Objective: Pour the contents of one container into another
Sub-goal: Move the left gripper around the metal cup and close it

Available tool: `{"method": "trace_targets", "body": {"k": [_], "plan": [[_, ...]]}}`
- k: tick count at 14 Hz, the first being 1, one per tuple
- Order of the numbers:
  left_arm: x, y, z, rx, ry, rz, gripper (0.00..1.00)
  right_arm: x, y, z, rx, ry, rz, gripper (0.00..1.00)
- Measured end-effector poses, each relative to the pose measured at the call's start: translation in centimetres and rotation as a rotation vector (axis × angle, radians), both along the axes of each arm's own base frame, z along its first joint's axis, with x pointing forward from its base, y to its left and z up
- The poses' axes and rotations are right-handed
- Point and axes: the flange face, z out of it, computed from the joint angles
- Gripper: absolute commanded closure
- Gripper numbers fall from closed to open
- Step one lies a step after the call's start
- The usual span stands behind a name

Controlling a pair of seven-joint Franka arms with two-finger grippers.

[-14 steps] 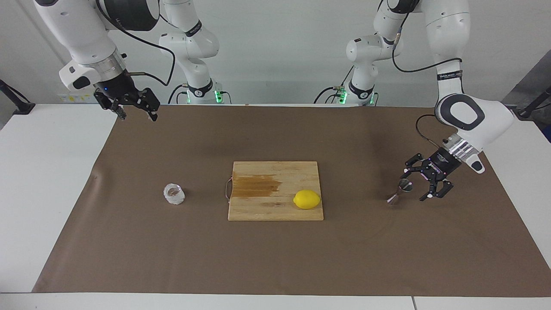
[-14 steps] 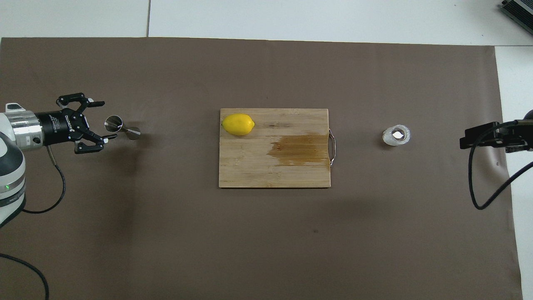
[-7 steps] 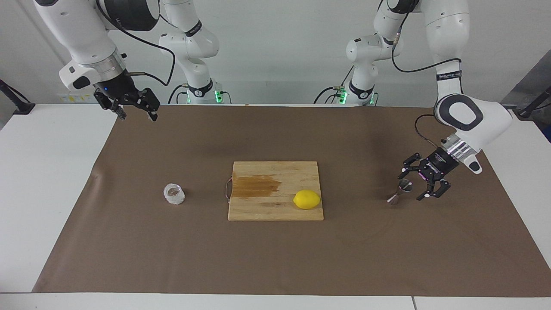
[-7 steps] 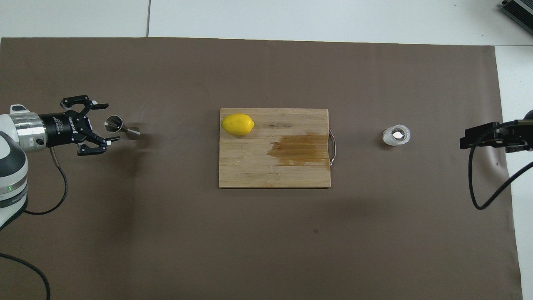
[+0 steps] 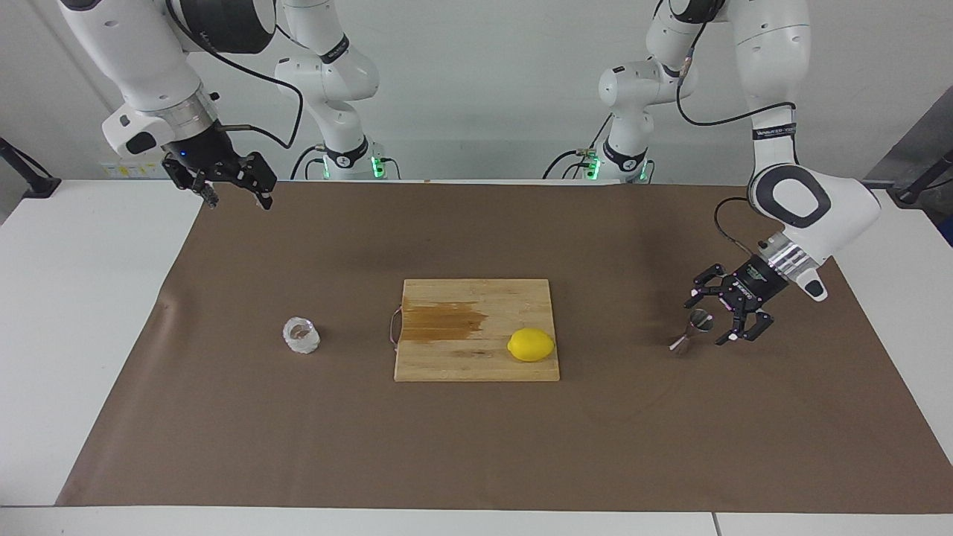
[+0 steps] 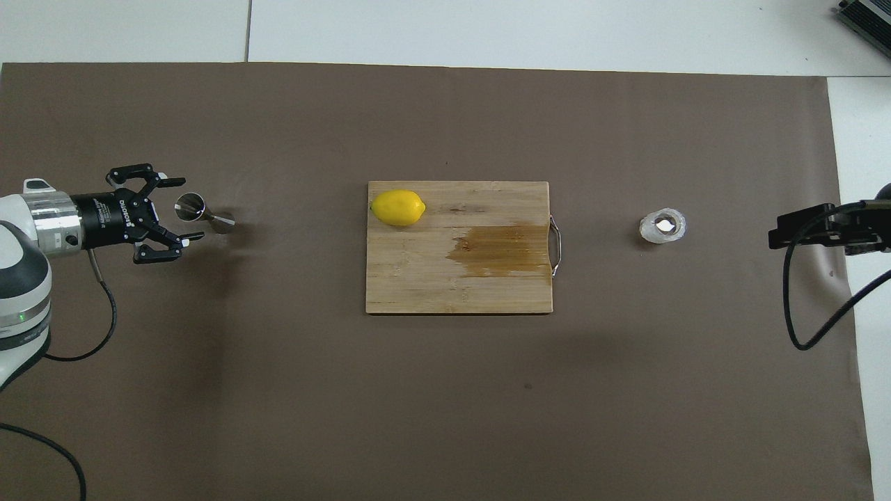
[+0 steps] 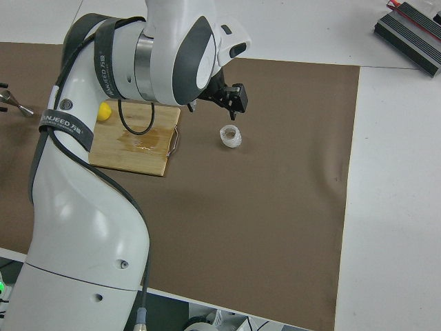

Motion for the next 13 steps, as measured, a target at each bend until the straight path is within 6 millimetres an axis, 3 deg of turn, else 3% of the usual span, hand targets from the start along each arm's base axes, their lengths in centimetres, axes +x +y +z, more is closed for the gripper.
{"method": "trace_targets", "body": {"k": [7,10,13], "plan": [[0.06,-0.85,0.00,0.000,0.000,-0.014,0.00,0.00,0.00,0.00,0.000,0.000,0.000,0.00],[0.06,-0.84,0.00,0.000,0.000,-0.014,0.10,0.00,0.00,0.00,0.000,0.000,0.000,0.00],[0.06,-0.82,0.00,0.000,0.000,-0.013,0.13,0.00,0.00,0.00,0.000,0.000,0.000,0.00]]}}
